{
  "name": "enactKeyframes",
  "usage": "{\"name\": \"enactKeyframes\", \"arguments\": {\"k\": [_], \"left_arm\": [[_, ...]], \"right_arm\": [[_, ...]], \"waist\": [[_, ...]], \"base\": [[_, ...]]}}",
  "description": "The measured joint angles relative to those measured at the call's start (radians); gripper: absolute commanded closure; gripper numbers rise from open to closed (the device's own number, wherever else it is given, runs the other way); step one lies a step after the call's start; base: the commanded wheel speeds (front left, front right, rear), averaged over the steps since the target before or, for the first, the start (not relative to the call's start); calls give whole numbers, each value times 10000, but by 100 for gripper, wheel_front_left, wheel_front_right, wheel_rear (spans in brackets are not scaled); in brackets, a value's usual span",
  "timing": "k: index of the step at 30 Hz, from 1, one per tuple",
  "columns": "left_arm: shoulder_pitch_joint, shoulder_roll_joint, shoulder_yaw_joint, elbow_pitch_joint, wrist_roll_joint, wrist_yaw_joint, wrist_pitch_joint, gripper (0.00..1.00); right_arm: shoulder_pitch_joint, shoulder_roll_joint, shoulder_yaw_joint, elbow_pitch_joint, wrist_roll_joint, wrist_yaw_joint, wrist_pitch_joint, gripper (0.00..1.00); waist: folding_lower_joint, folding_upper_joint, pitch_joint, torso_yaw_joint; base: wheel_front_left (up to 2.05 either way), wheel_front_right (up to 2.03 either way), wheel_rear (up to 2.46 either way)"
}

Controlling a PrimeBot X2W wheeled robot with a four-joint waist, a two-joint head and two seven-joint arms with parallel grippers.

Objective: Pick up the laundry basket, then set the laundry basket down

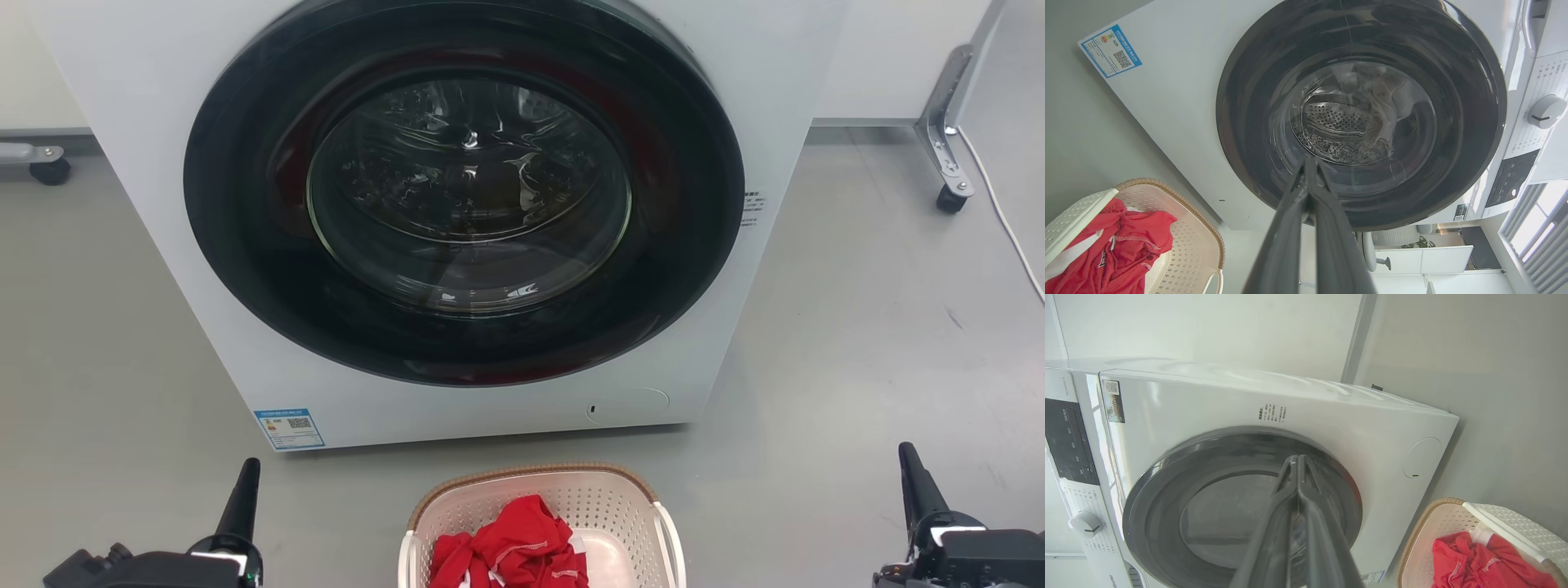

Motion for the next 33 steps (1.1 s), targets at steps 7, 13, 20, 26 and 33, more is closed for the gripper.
{"name": "enactKeyframes", "arguments": {"k": [7,13,20,26,33], "left_arm": [[-181,-71,224,207,-861,-230,148,100],[-346,-150,426,366,-1678,-322,263,100],[-349,-159,433,382,-1716,-384,263,100],[-349,-159,433,385,-1718,-385,263,100],[-349,-159,433,389,-1726,-389,263,100]], "right_arm": [[-71,180,-313,163,819,207,192,100],[-190,316,-575,316,1494,330,355,100],[-237,326,-583,318,1494,330,355,100],[-237,328,-583,320,1494,330,355,100],[-237,328,-583,324,1494,330,355,100]], "waist": [[0,0,-17,-22],[0,0,-30,-40],[0,0,-31,-40],[0,0,-31,-40],[0,0,-31,-40]], "base": [[0,0,0],[0,0,0],[0,0,0],[0,0,0],[0,0,0]]}}
